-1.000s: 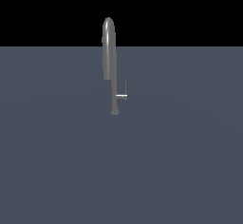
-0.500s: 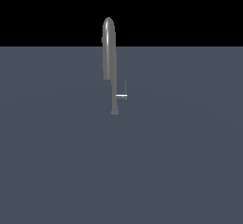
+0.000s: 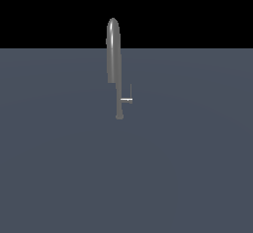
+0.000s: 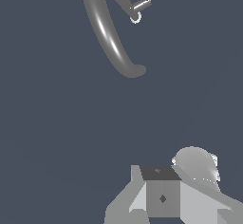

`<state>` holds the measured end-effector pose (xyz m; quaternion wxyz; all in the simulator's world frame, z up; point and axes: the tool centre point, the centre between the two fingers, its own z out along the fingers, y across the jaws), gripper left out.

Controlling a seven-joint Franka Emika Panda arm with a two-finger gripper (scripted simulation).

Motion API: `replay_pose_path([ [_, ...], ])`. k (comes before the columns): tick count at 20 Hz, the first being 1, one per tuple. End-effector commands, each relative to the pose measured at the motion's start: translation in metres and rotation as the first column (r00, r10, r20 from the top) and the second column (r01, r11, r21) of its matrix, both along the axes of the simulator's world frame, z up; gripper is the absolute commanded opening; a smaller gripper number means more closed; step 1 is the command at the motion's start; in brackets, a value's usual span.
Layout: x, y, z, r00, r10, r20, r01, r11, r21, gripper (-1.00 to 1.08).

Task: Turn on the faucet by rotating a designated handle.

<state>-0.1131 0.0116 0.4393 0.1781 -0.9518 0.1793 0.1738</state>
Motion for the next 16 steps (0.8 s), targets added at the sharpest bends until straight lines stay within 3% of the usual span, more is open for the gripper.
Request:
replay_pose_path([
  [1, 0.015, -0.001, -0.008, 0.999, -0.039, -0.037, 0.040, 0.999, 0.037, -1.00],
  [9, 0.062, -0.007, -0.036, 0.974, -0.152, -0.166, 0.177, 0.973, 0.149, -1.00],
  [16, 0.101, -0.015, -0.068, 0.927, -0.237, -0.292, 0.309, 0.922, 0.233, -1.00],
])
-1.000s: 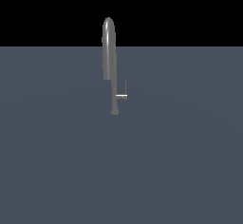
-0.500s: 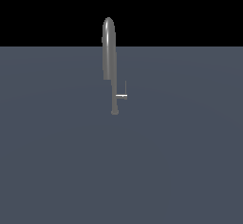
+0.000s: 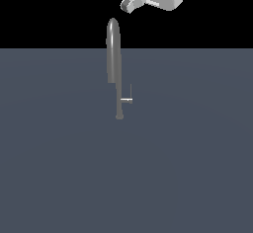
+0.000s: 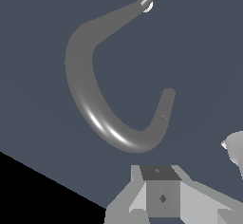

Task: Turn on the faucet by rotating a designated handle.

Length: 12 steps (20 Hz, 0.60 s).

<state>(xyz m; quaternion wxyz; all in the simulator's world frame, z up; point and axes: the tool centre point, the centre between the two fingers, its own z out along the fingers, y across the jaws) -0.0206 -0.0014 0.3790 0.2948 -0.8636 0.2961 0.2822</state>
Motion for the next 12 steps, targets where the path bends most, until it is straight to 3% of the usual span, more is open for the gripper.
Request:
replay_pose_path([
  [1, 0.014, -0.003, -0.012, 0.998, -0.042, -0.041, 0.044, 0.998, 0.043, -1.00],
  [7, 0.045, -0.010, -0.046, 0.979, -0.140, -0.150, 0.161, 0.977, 0.140, -1.00],
  [12, 0.069, -0.016, -0.079, 0.943, -0.214, -0.255, 0.271, 0.939, 0.214, -1.00],
])
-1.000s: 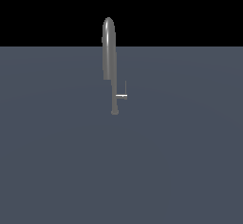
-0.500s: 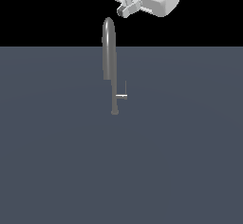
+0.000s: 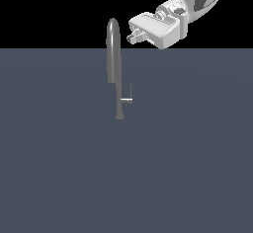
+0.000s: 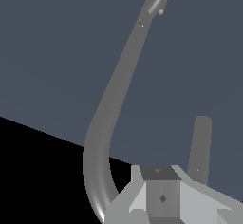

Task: Turn on the faucet by rotating a designated handle.

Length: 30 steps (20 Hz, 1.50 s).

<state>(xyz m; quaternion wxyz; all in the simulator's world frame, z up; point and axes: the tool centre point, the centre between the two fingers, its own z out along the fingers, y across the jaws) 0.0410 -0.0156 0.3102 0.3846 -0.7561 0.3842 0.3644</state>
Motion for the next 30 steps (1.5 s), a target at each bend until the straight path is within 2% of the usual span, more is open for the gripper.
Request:
replay_pose_path([
  [1, 0.012, -0.003, -0.018, 0.998, -0.049, -0.048, 0.052, 0.997, 0.050, -1.00],
  [4, 0.025, -0.006, -0.041, 0.988, -0.108, -0.112, 0.120, 0.987, 0.108, -1.00],
  [8, 0.041, -0.009, -0.075, 0.962, -0.181, -0.205, 0.219, 0.959, 0.180, -1.00],
  [14, 0.056, -0.009, -0.120, 0.909, -0.257, -0.327, 0.346, 0.903, 0.253, -1.00],
  [18, 0.062, -0.007, -0.142, 0.877, -0.287, -0.386, 0.408, 0.869, 0.280, -1.00],
  [22, 0.065, -0.006, -0.156, 0.854, -0.303, -0.423, 0.446, 0.845, 0.295, -1.00],
  [30, 0.067, -0.004, -0.162, 0.844, -0.309, -0.438, 0.462, 0.834, 0.301, -1.00],
])
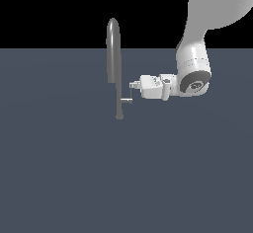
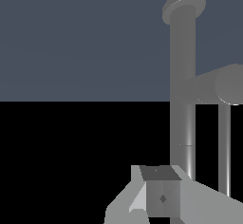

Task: Turn on the faucet by rotating a designated handle.

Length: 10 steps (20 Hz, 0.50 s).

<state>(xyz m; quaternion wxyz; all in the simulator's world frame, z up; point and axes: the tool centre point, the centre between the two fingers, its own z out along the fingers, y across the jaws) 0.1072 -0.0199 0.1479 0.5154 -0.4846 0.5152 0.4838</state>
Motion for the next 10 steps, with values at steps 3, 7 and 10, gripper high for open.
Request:
replay_pose_path([
  [3, -0.004, 0.001, 0.001, 1.000, 0.000, 0.000, 0.000, 1.000, 0.000, -1.00],
  [7, -0.013, 0.001, 0.004, 1.000, 0.000, 0.000, 0.000, 1.000, 0.000, -1.00],
  [10, -0.019, 0.002, 0.007, 1.000, 0.000, 0.000, 0.000, 1.000, 0.000, -1.00],
])
